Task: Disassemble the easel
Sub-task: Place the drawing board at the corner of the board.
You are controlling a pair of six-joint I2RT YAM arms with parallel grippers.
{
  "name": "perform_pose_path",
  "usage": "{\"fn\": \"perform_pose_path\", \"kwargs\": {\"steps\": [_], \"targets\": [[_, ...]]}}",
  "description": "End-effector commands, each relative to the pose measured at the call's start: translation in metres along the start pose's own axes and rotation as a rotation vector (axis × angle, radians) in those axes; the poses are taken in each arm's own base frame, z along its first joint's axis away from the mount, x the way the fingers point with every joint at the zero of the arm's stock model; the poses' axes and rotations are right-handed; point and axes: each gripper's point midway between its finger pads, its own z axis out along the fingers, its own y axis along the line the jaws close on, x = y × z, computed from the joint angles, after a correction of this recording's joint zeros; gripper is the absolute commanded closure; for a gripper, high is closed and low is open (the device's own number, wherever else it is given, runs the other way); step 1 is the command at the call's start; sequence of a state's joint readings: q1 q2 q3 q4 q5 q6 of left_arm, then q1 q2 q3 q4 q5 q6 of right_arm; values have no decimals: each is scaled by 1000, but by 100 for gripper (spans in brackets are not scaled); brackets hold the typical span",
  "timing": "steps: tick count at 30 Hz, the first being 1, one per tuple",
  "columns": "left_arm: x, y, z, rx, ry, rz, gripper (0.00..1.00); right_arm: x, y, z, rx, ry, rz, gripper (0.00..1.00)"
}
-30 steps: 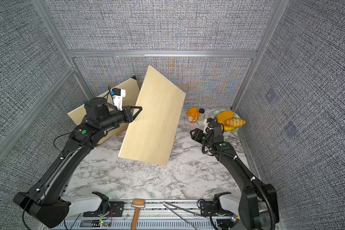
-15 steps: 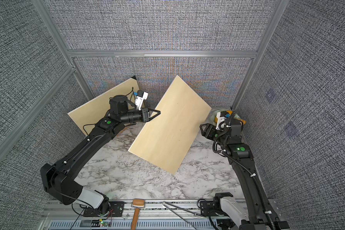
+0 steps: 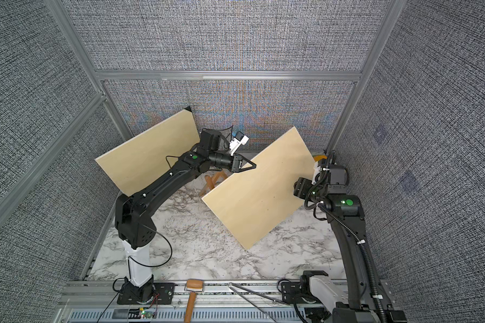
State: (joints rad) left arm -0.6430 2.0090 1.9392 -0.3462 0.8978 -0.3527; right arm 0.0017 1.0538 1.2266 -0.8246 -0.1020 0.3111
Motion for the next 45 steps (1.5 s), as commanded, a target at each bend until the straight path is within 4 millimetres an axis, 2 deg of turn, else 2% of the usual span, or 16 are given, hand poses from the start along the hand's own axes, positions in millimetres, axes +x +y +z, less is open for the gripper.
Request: {"fn": "perform_pose_path", "kwargs": {"steps": [1,5,7,11,15,19,23,31,36,39,45], "targets": [[-4,-18,12,103,29,101,100,-9,-4,-5,27,-11,-9,26],[4,-19,25,95,78,161,100,-38,-14,-13,34,-65,4,19],[7,-24,23,98,89,208,100,-58,-7,-20,-63,-101,14,18],[9,-46,4,129,107,312,100,-99,13,-46,-271,-186,-20,18],[4,-70,-30,166,103,375,100,-117,29,-73,-452,-222,-64,18],[1,-94,-68,192,87,426,100,-115,46,-94,-592,-243,-107,16],[6,-110,-87,227,73,450,100,-111,54,-98,-652,-249,-130,12],[7,-130,-100,363,56,408,100,-84,90,-94,-868,-149,-214,10],[2,-129,-107,399,41,382,100,-69,108,-98,-1039,-87,-215,12],[-1,-126,-111,409,31,371,100,-62,114,-97,-1103,-50,-199,25],[-1,-110,-110,380,30,329,100,-64,116,-94,-1126,-52,-175,82]]}}
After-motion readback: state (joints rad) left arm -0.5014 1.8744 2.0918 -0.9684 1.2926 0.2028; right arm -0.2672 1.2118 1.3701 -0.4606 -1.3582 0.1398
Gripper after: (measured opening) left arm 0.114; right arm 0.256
